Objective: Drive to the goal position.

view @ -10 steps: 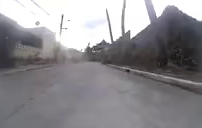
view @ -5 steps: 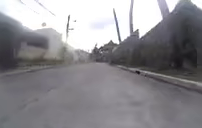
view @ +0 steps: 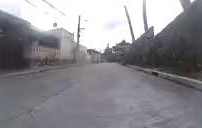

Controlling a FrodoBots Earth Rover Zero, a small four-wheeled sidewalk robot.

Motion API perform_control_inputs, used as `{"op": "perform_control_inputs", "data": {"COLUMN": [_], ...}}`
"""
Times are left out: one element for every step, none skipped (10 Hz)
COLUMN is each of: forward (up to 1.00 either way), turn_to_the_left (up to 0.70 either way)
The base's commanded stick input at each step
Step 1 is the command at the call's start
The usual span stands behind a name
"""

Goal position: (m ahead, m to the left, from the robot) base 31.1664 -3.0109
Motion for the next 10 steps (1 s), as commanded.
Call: {"op": "perform_control_inputs", "data": {"forward": [1.0, 1.0, 1.0, 1.0, 1.0, 1.0, 1.0, 1.0, 1.0, 1.0], "turn_to_the_left": [0.0, 0.0, 0.0, 0.0, 0.0, 0.0, 0.0, 0.0, -0.16, -0.4]}}
